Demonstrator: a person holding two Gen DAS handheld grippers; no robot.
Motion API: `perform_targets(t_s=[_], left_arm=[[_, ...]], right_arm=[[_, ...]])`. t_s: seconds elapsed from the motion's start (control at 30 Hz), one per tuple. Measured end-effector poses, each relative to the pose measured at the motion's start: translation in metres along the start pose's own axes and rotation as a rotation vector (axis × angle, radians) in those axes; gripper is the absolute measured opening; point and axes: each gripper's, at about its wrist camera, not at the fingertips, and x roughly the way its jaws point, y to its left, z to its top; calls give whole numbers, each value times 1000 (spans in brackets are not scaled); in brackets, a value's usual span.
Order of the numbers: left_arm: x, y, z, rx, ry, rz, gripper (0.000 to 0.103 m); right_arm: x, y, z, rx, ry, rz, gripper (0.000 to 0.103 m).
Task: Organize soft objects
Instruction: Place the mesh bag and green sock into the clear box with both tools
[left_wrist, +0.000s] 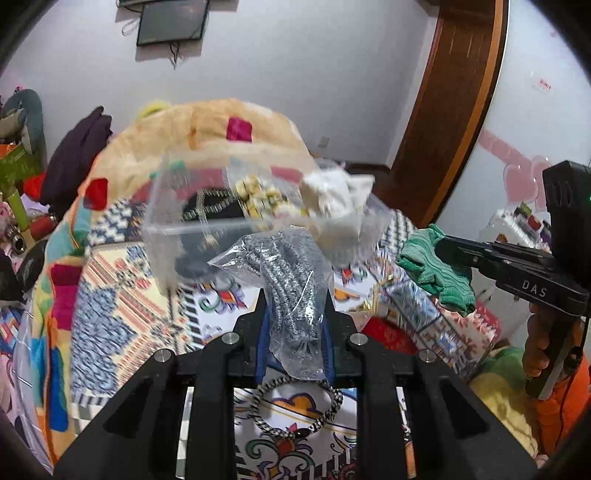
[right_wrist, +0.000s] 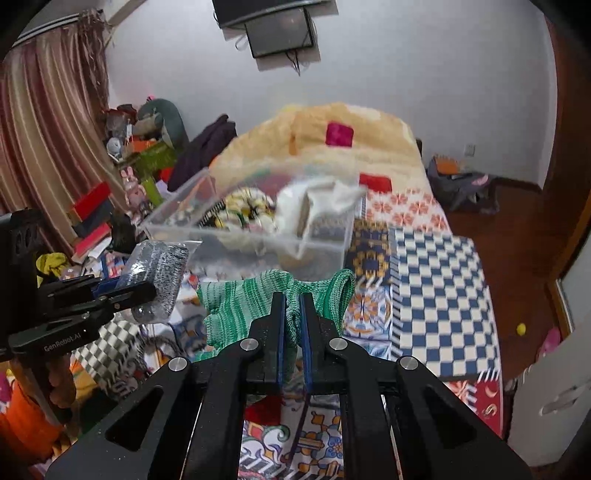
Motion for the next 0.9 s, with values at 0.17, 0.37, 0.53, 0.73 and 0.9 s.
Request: perform_targets(t_s=[0.17,0.37,0.53,0.73,0.9], left_arm=[[-18,9,19,11,-70,40,23],[-28,23,45,20,-125,65,23],[-20,35,64,38,-157,108,23],[1,46,81,61,-144,125,23],[24,54,86,70,-116,128,23]], right_arm=[[-6,10,22,-23,-66,3,7],[-5,24,48,-51,-137,8,7],[2,35,69,-74,-186,-7,7],[24,42,83,-96,-188,-19,7],[46,42,84,-102,-152,-26,7]])
